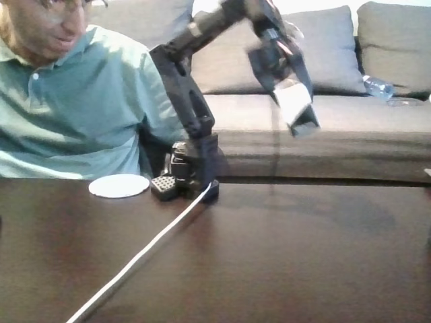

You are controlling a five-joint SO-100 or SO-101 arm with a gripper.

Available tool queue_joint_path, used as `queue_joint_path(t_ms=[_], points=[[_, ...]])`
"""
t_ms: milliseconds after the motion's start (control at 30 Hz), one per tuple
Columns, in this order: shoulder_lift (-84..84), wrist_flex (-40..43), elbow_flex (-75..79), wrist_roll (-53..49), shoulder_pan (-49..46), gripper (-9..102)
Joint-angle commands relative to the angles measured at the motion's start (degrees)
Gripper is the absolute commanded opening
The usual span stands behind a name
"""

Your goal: Grasp a servo box and put it on the zirlivani.

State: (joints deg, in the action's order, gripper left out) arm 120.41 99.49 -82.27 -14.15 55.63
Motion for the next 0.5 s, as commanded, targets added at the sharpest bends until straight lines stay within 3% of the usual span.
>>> queue_joint_path(t_ms=[0, 133, 333, 467], points=[[0.88, 4.39, 5.10, 4.48, -22.94, 11], [8.09, 4.04, 4.92, 5.98, -49.39, 11], [21.80, 4.13, -2.81, -1.05, -85.52, 11], [30.76, 4.13, -14.59, -7.73, -103.01, 11]])
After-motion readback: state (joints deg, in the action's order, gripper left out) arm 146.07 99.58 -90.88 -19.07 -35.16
